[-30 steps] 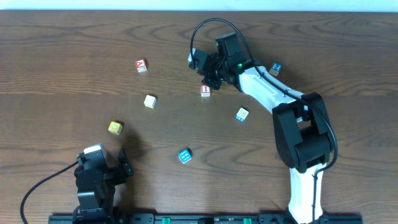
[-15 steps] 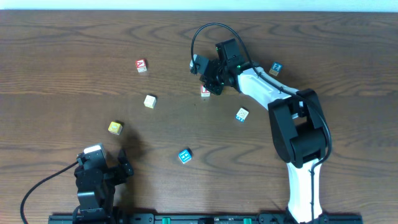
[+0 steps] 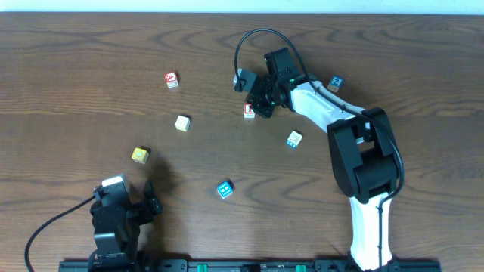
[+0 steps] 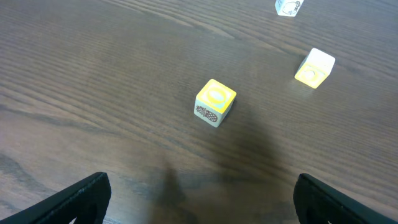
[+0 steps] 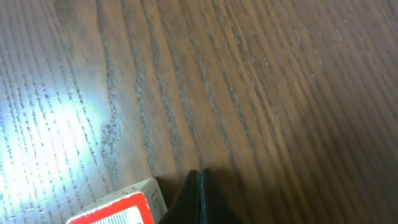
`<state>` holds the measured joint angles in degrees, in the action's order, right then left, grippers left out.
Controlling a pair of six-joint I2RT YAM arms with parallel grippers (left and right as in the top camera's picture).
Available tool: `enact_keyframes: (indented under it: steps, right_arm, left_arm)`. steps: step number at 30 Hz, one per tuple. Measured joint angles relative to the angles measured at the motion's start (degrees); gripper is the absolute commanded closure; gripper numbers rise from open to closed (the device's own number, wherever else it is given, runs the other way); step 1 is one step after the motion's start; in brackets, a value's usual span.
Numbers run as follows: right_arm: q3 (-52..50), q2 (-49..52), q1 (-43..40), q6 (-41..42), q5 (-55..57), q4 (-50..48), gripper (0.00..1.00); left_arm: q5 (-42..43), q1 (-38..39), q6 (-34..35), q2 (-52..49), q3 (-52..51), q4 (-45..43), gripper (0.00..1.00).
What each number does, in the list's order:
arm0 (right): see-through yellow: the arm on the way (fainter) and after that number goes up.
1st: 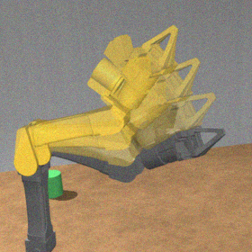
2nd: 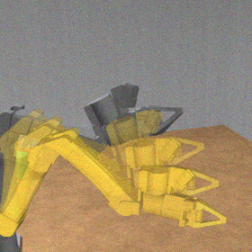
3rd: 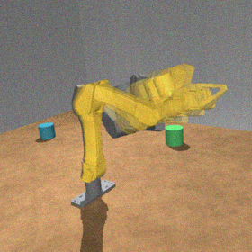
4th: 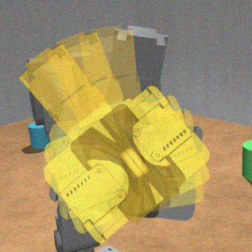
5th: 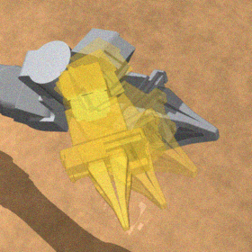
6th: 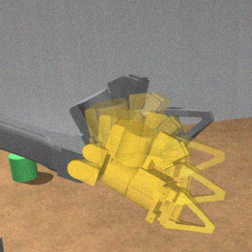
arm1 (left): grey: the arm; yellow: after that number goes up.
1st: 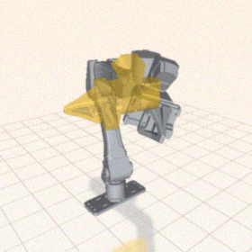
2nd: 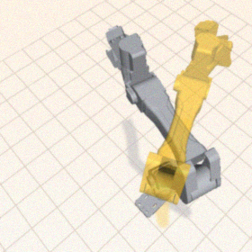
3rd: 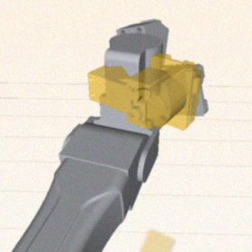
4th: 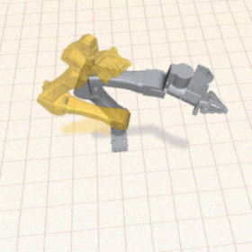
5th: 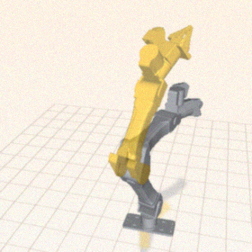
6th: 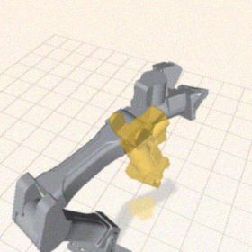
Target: Spell out Ai2
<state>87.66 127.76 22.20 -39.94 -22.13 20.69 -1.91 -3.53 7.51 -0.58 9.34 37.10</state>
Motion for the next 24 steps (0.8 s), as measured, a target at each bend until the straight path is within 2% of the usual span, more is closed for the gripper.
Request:
enact_keyframes:
  steps: [24]
  right_arm:
    - [0.0, 0.0, -0.09, -0.24, -1.7, 2.25, 0.99]
  left_arm:
    - [-0.02, 0.0, 0.0, 0.0, 0.0, 0.0, 0.05]
